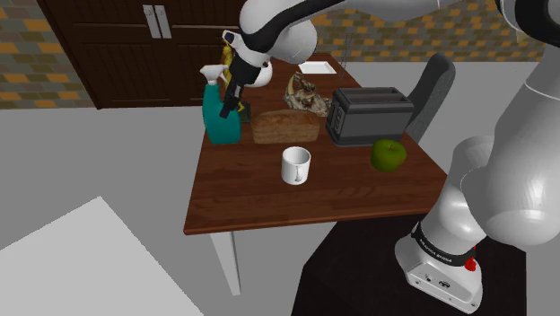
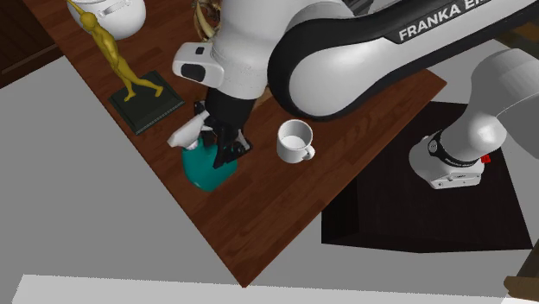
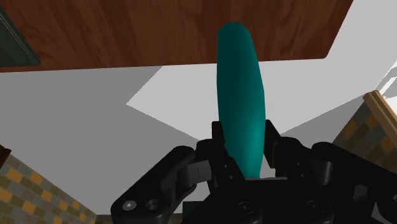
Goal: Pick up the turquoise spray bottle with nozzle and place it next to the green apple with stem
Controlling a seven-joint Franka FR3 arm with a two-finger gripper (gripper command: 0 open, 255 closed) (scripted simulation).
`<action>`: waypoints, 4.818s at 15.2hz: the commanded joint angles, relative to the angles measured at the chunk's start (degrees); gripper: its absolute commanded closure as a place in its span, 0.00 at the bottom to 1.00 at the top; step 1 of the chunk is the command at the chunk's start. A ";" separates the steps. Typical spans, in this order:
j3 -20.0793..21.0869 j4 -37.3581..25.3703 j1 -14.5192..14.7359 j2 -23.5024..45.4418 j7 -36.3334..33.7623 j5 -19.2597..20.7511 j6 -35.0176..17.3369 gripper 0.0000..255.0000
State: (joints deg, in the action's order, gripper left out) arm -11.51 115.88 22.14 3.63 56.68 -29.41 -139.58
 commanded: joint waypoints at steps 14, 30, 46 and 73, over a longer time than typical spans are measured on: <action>-0.56 -7.31 -0.23 -3.16 -6.02 5.17 9.52 1.00; -1.21 -15.57 -0.88 -5.53 -9.73 8.12 19.71 1.00; -8.18 7.56 -8.23 -31.61 0.89 13.51 25.65 1.00; -19.87 22.93 -17.85 -47.23 14.85 22.30 29.67 1.00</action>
State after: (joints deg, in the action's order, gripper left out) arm -31.20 138.11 4.36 -43.59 71.25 -7.16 -109.25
